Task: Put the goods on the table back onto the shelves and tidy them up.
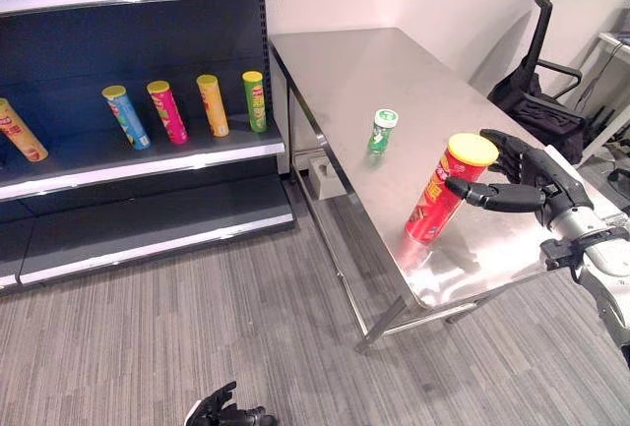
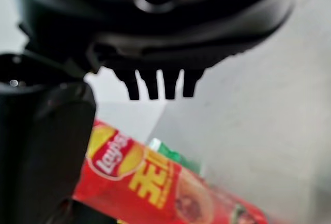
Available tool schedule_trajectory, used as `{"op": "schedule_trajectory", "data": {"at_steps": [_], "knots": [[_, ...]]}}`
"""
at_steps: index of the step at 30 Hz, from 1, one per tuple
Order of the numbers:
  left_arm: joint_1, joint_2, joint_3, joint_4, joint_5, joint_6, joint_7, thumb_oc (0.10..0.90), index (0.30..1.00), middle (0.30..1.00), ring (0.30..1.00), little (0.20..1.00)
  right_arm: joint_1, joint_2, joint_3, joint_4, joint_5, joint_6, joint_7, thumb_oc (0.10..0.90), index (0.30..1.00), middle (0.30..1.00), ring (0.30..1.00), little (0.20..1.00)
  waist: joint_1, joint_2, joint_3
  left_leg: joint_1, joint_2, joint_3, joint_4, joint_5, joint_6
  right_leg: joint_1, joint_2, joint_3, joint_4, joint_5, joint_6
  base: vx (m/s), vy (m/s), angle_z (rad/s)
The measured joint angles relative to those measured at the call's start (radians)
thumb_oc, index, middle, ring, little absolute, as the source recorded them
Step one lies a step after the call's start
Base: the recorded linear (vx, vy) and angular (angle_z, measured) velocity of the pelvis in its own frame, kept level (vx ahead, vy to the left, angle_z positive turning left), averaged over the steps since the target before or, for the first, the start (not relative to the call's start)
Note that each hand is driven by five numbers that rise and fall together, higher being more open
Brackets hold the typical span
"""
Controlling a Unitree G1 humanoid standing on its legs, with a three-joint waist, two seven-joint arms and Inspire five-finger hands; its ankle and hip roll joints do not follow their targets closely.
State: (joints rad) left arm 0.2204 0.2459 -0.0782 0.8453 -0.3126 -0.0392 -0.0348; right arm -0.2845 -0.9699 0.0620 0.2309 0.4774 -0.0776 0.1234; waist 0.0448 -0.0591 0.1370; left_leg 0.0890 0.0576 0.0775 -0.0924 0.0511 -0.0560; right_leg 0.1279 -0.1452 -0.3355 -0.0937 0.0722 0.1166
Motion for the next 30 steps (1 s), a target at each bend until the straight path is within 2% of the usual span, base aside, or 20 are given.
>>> {"op": "schedule_trajectory", "data": {"at_steps": [14,15,17,30], "knots": [[-0.006,0.005,0.0,0.0,0.0,0.0,0.002,0.8,0.9,0.9,0.9,0.9,-0.048,0.0,0.052,0.009,-0.001,0.0,0.0,0.8,0.9,0.9,0.9,0.9,0.003,-0.008,0.014,-0.005,-0.001,-0.011,0.0,0.001,-0.001,0.002,-0.001,-0.015,0.0,-0.004,0.001,0.0,0.001,0.02],[-0.006,0.005,0.0,0.0,0.0,0.0,0.002,0.8,0.9,0.9,0.9,0.9,-0.05,0.0,0.052,0.009,-0.001,0.0,-0.001,0.557,0.535,0.535,0.535,0.535,0.004,-0.008,0.015,-0.005,-0.001,-0.011,0.0,0.001,-0.001,0.002,-0.001,-0.015,0.0,-0.004,0.001,0.0,0.0,0.0],[-0.006,0.005,0.0,0.0,0.0,0.0,0.002,0.8,0.9,0.9,0.9,0.9,-0.051,0.0,0.052,0.01,-0.001,0.0,-0.001,0.4,0.3,0.3,0.3,0.3,0.01,-0.007,0.015,-0.005,-0.001,-0.012,0.0,0.001,-0.001,0.002,-0.001,-0.015,0.0,-0.004,0.001,0.0,0.0,0.0],[-0.005,0.005,0.0,0.0,0.0,0.0,0.007,0.8,0.9,0.9,0.9,0.9,-0.071,0.0,0.051,0.016,-0.004,0.0,-0.035,0.4,0.3,0.3,0.3,0.3,0.026,-0.002,0.019,-0.002,-0.001,-0.016,0.0,0.001,-0.001,0.008,-0.001,-0.017,0.0,-0.005,0.001,0.0,-0.001,0.0]]}}
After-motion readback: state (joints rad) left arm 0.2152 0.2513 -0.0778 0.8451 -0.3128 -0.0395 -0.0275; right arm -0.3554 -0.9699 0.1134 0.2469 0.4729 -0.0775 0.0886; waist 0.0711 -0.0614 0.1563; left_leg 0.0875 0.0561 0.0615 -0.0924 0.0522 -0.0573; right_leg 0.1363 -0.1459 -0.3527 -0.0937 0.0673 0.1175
